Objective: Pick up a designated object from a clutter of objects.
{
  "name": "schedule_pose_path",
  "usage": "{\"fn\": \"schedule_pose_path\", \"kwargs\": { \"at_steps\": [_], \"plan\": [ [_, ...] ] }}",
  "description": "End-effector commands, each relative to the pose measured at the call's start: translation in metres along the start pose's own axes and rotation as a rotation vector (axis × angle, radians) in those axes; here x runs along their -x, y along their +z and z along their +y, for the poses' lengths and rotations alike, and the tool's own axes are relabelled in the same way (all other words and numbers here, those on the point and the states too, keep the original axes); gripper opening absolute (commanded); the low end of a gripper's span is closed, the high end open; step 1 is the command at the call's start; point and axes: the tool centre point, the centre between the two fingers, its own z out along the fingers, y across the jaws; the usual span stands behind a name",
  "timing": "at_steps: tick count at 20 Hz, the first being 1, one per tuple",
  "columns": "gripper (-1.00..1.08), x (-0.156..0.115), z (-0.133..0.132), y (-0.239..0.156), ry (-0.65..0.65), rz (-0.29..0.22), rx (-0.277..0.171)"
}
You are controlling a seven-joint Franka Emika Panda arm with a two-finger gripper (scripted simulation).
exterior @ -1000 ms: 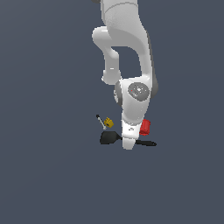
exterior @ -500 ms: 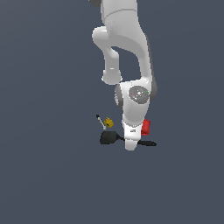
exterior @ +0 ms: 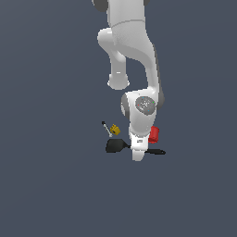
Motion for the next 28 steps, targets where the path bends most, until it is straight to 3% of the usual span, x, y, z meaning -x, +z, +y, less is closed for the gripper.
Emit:
{"fn": "schedule_pose_path", "kwargs": {
  "at_steps": [1,8,9,21,28],
  "plan": [
    [1.0,0.0,-0.001,0.013,-0.001,0.0,-0.001],
    [1.0,0.0,0.0,0.027,-0.002,0.0,-0.001],
    [-1.0,0.0,0.0,0.027,-0.002,0.0,-0.001],
    [-1.0,-0.001,0.001,0.025,-0.002,0.0,0.0],
    [-1.0,-0.007,0.001,0.003,-0.002,0.0,0.0]
  ]
}}
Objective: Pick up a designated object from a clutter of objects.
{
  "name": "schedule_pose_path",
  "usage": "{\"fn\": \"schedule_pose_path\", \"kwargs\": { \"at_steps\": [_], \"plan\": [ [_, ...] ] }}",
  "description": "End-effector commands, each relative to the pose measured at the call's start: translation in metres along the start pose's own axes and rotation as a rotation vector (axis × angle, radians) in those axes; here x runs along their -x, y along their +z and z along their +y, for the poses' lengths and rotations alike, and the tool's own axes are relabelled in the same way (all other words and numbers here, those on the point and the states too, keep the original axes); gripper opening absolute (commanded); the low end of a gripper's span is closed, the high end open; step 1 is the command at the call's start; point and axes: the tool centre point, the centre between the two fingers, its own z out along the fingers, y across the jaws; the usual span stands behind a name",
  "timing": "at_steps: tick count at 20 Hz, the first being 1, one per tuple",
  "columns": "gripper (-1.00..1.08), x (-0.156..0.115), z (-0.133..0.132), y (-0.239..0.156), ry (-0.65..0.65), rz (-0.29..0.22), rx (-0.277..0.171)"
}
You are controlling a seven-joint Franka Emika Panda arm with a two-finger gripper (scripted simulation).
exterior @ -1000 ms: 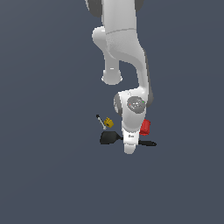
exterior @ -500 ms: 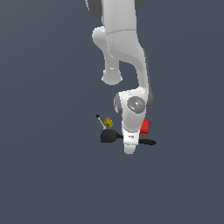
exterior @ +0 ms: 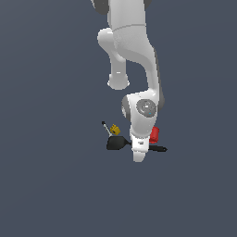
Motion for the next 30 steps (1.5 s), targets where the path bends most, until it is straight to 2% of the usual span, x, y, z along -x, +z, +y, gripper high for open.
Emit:
{"fn": "schedule_pose_path", "kwargs": {
  "at_steps": [1,8,30],
  "plan": [
    [-1.0,-0.004,0.001,-0.013,0.0,0.001,0.003],
    [-1.0,-0.021,0.002,-0.069,-0.002,0.0,0.003],
    [-1.0,-0.092,0.011,-0.303,-0.002,0.001,0.002]
  ]
}}
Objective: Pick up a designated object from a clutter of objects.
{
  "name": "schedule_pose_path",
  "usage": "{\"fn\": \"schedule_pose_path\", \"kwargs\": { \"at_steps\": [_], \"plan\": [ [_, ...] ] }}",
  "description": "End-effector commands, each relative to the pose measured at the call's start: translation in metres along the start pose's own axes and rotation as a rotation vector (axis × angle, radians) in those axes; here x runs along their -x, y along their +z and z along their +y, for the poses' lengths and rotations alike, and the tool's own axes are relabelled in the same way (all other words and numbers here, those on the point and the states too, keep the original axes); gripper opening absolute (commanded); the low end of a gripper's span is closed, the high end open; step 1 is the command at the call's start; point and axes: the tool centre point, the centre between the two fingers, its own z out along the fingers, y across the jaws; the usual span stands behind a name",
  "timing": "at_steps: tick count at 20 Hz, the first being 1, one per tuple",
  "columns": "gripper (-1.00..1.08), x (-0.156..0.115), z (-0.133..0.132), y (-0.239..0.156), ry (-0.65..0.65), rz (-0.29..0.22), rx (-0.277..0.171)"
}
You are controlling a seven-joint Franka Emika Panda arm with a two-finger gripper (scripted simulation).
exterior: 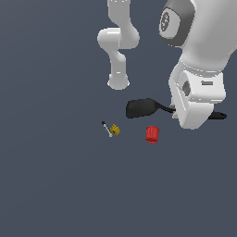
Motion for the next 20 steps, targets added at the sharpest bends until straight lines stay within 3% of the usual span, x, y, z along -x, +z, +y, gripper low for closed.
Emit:
{"fn": "schedule_pose_path", "kwargs": {
  "at_steps": [1,10,20],
  "plan": [
    [-1.0,-0.007,0.001,-0.025,0.001,0.0,0.001],
    [-1.0,-0.026,0.007,-0.084,0.002,0.0,0.001],
    [-1.0,-0.033,0.011,-0.106,0.003,0.0,0.001]
  ]
}}
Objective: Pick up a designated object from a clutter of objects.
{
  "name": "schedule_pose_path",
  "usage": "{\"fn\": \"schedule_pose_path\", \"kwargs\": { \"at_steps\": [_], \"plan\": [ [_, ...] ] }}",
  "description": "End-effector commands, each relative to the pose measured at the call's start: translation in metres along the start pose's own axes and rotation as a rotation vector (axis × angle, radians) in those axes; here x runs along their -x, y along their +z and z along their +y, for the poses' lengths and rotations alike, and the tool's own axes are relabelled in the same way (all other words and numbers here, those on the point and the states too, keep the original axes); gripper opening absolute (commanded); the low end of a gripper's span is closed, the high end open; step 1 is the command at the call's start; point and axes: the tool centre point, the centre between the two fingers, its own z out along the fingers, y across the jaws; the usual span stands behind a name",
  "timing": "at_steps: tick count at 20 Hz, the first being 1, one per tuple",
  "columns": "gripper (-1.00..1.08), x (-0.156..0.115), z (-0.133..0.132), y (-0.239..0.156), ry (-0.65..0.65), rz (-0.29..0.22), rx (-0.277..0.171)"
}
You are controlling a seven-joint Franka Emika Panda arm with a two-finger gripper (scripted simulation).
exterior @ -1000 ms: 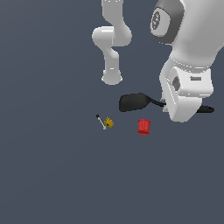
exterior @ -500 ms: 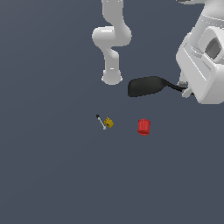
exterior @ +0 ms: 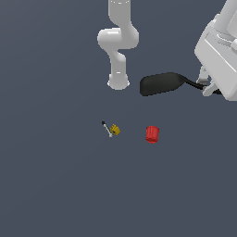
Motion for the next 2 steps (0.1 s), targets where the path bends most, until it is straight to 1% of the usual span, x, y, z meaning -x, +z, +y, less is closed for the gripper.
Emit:
{"fn": "schedule_pose_path", "kwargs": {
  "at_steps": [1,2],
  "plan": [
    [-1.0,-0.0006,0.0007,-0.0027,0.0,0.0,0.001],
    [-1.0,-0.0007,0.0007,-0.0028,0.0,0.0,0.001]
  ]
}}
